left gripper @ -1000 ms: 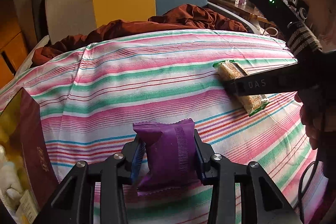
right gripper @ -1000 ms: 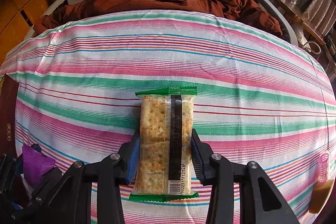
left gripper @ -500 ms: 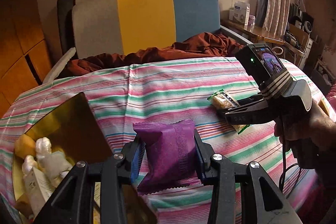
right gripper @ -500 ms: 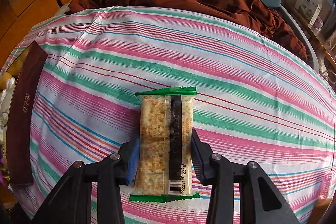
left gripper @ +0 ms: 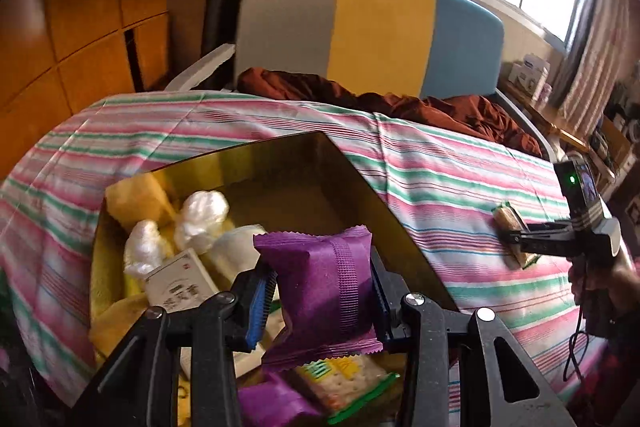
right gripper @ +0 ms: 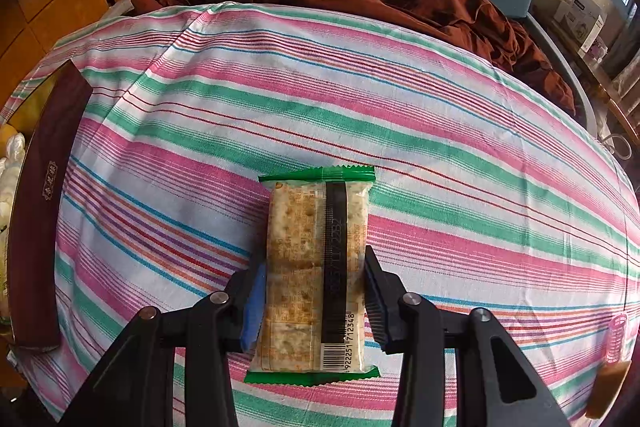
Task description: Organize objects
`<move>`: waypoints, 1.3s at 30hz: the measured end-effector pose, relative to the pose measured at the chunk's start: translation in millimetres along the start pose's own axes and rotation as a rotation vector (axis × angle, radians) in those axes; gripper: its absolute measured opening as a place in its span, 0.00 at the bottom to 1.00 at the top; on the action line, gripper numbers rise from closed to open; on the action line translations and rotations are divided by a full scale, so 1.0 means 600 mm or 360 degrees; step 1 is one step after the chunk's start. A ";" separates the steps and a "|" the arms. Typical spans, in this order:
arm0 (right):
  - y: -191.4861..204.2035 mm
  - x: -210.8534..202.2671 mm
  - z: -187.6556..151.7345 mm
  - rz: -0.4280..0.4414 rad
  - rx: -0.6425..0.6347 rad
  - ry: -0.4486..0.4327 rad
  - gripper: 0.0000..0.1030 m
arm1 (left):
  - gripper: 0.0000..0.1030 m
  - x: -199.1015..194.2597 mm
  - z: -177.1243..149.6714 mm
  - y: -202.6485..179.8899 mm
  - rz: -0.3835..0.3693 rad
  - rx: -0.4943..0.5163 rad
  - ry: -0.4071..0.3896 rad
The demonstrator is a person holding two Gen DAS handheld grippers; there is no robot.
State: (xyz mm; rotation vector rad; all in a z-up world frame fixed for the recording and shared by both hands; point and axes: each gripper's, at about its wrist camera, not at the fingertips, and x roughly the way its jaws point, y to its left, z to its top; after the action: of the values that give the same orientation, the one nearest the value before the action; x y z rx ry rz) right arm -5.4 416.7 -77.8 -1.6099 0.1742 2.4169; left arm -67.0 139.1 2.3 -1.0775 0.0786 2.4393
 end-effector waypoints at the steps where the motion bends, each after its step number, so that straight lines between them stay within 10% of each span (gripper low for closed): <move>1: 0.001 -0.002 -0.001 -0.0005 0.0002 0.0002 0.41 | 0.41 -0.007 -0.001 0.024 0.0003 -0.0060 -0.0005; 12: 0.012 -0.002 -0.004 -0.0066 0.0037 0.0008 0.41 | 0.41 -0.034 -0.012 0.190 0.0022 -0.0396 -0.0036; 22: 0.026 -0.012 -0.021 -0.0095 0.0083 0.0016 0.41 | 0.56 0.039 0.034 0.218 0.0079 -0.0401 0.0031; 39: 0.144 -0.099 0.012 0.0087 -0.0021 -0.0211 0.40 | 0.65 -0.060 -0.029 0.201 0.0186 -0.0295 -0.0107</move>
State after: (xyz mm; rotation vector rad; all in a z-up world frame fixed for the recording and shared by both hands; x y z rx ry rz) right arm -12.2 327.2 -23.1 -1.4622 0.1819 2.5611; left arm -87.1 13.9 0.1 -1.0953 -0.1117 2.6272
